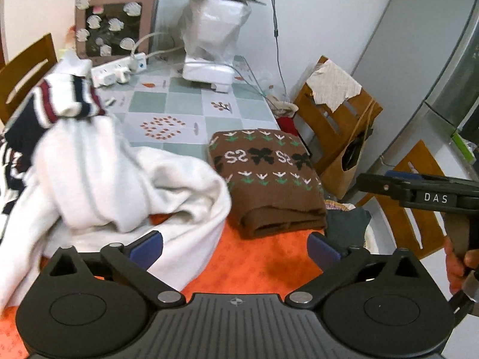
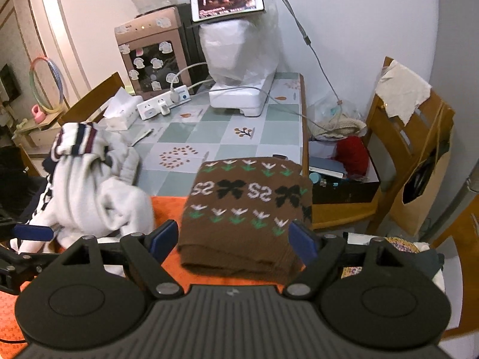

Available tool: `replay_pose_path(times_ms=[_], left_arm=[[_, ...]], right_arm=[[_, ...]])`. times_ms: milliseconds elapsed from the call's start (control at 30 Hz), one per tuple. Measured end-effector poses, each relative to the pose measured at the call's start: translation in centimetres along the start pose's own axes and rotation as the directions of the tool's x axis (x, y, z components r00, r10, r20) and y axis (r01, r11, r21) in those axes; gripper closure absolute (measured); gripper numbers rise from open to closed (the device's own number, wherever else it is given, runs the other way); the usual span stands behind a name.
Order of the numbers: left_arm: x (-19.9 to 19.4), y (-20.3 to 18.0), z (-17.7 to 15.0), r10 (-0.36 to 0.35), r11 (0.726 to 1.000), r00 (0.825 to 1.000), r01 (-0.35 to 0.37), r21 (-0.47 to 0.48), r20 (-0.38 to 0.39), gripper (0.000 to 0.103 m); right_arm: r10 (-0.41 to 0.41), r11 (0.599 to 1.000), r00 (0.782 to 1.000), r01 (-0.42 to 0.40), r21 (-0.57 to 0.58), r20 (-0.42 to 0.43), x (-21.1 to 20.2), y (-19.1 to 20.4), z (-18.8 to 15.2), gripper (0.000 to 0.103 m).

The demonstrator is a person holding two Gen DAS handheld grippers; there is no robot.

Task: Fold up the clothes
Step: 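Open both grippers and pull them back from the folded sweater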

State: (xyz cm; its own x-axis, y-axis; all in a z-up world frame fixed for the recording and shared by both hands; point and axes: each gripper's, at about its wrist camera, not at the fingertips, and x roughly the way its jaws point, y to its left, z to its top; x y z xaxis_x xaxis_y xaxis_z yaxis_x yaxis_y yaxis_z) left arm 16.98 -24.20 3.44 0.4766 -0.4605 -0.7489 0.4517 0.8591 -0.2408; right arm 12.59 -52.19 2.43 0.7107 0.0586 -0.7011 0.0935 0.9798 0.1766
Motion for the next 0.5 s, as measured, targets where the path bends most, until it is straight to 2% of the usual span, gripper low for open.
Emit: replay_pose_path(times_ms=[200,400,500], left_arm=[[-4.4,2.0,-2.6,0.005,1.000,1.000,-0.005,0.031,0.017,0.000],[-7.2,4.1,-5.6,0.011,0.998,0.999,-0.009,0.055,-0.038,0.000],[-8.5,5.1,-7.0,0.010,0.998,0.999,-0.007,0.062,-0.046,0.000]], right_arm=[[-0.040,0.999,0.999,0.040,0.010,0.017,-3.9,4.7,-2.8,0.012],[-0.086,0.996,0.995,0.085,0.020,0.040,-7.7,9.3,-6.2,0.007],[-0.110,0.994,0.992,0.108,0.024,0.056,-9.4,11.3,-7.8,0.000]])
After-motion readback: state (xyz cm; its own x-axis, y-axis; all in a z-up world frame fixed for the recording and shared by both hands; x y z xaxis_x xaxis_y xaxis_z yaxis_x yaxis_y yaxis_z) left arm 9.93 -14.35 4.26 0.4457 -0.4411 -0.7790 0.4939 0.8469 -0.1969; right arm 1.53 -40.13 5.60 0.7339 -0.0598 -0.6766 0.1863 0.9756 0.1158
